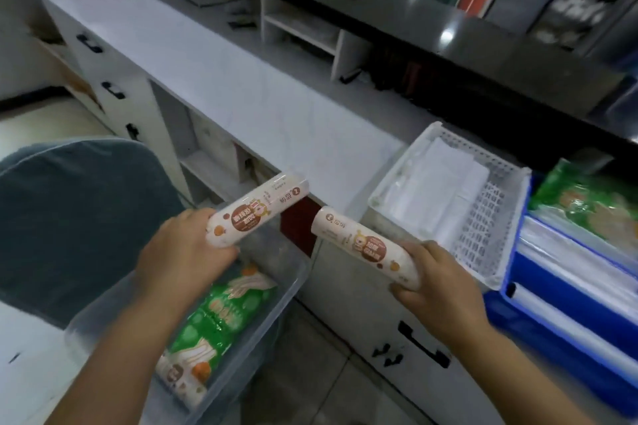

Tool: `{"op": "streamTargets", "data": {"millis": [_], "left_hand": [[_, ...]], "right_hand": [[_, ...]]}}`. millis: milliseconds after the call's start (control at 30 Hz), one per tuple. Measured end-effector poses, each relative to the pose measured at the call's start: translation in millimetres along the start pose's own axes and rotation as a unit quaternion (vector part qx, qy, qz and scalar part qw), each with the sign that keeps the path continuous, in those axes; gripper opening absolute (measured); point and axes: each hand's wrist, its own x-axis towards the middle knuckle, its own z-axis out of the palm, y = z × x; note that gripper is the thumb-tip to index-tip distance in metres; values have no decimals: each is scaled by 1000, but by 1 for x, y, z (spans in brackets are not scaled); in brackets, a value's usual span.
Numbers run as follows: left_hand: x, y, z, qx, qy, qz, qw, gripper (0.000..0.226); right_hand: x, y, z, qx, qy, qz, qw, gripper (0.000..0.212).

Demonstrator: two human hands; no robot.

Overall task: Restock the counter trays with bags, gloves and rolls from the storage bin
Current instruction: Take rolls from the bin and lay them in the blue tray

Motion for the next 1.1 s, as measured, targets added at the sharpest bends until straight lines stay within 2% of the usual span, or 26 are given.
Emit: {"op": "streamTargets", "data": {"millis": [200,300,367,433,733,933,1000,1067,1100], "left_hand": [[-7,110,38,-12,-6,110,994,32],[-18,165,63,-16,-19,152,988,25],[-29,198,79,-35,-41,162,985,23],[-40,227,94,-42,-54,161,985,23],[-70,318,153,-7,-97,160,982,24],[-79,339,170,11,-104,147,984,25],[-80,346,175,12,-112,142,983,27],[-80,356,182,-2,-128,147,981,30],[-81,362,185,-10,-135,154,979,32]], "right_hand": [[-64,101,-54,-6,46,97,994,59],[-94,166,-77,-13,69,156,985,58],[-112,210,-89,-28,66,187,980,57],[-123,247,-96,-40,30,207,977,55],[-105,326,-66,-115,-54,121,984,49],[-102,342,-55,-81,-71,96,990,42],[-101,340,-58,-50,-53,108,992,40],[-95,328,-65,75,6,140,987,33],[-90,318,-68,179,34,164,969,28]]}}
